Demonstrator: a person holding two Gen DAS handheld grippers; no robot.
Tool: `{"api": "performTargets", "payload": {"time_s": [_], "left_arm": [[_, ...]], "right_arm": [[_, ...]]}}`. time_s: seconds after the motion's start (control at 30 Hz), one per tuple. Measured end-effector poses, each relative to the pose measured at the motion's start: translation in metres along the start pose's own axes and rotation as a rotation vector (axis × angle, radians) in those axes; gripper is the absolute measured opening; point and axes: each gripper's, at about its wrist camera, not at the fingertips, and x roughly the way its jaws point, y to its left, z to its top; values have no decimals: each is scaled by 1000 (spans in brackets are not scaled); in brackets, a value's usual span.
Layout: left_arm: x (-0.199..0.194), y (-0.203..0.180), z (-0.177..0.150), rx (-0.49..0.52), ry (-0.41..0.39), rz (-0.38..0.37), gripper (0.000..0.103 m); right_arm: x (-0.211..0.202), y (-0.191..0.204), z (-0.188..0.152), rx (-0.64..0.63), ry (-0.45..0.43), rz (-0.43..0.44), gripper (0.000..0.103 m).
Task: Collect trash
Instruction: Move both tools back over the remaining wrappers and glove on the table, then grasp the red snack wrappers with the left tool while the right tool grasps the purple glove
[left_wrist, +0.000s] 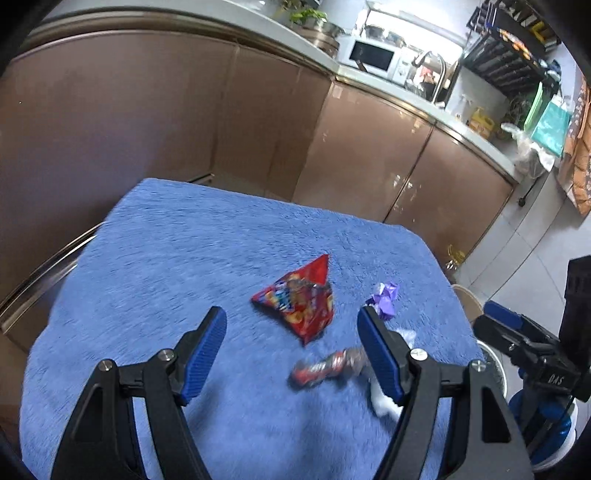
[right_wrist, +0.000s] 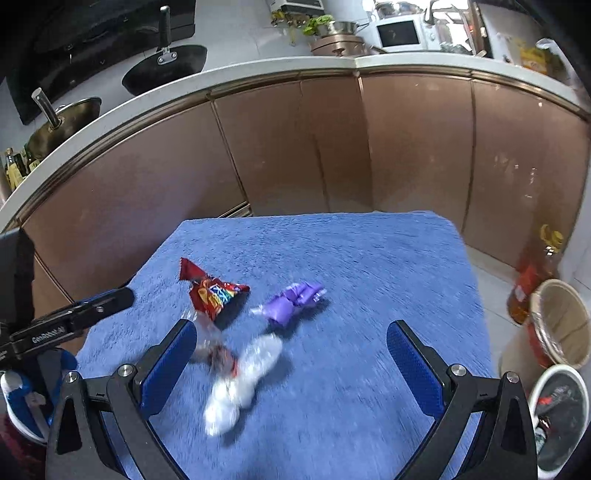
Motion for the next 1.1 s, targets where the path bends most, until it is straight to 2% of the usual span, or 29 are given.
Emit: {"api": "performTargets", "payload": {"time_s": [0.13, 0.3, 0.43, 0.63, 0.7, 0.9, 1.0, 1.03, 1.1], "left_arm": [[40, -9, 9, 11, 64, 1, 72], [80, -11, 21, 24, 101, 36, 72], [99, -6, 23, 35, 122, 63, 72], [117, 5, 15, 10, 152, 30, 70], [119, 8, 13, 6, 153, 23, 66], [116, 17, 11, -18, 127, 6, 46], [108, 26, 14, -52, 101, -8, 35], [104, 29, 15, -59, 92, -8, 27], [94, 31, 19, -73, 72, -1, 22]], "right_arm": [[32, -6, 9, 11, 39, 48, 102], [73, -19, 18, 54, 109, 101, 82], [100, -26, 21, 75, 158, 119, 73], [122, -30, 15, 90, 218, 139, 54], [124, -31, 13, 90, 219, 142, 45], [122, -32, 15, 87, 208, 166, 36], [117, -29, 19, 92, 169, 174, 35], [112, -28, 21, 89, 156, 173, 35], [102, -26, 25, 86, 130, 173, 35]]}}
